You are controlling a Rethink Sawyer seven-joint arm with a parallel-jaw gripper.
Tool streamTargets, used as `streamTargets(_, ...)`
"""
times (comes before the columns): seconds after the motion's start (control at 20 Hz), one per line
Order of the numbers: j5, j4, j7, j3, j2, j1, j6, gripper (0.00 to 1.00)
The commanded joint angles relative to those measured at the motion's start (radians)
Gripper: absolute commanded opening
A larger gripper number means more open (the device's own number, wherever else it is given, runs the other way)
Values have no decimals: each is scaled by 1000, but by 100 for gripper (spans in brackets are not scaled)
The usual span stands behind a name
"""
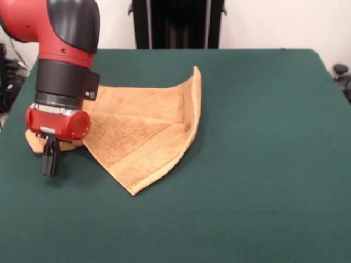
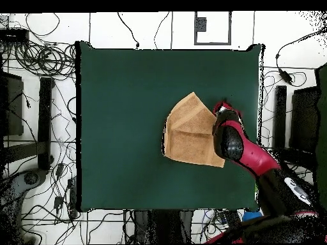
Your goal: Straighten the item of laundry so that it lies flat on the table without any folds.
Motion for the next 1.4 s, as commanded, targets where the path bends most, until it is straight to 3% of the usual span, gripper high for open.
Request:
streamTargets(0.05, 48, 135, 163, 18, -170, 82, 188, 0)
streamTargets(0.25, 95, 194, 194, -24, -264, 111, 225, 0)
streamTargets(0.45, 123, 219, 225, -44, -268, 139, 196, 0)
streamTargets(0.7, 169, 269, 295, 17, -271, 120, 158, 0)
streamTargets(1.0, 262, 293, 319, -14, -276, 185, 119, 0)
streamTargets(1.4, 321, 320, 321, -33, -294, 215, 134, 0)
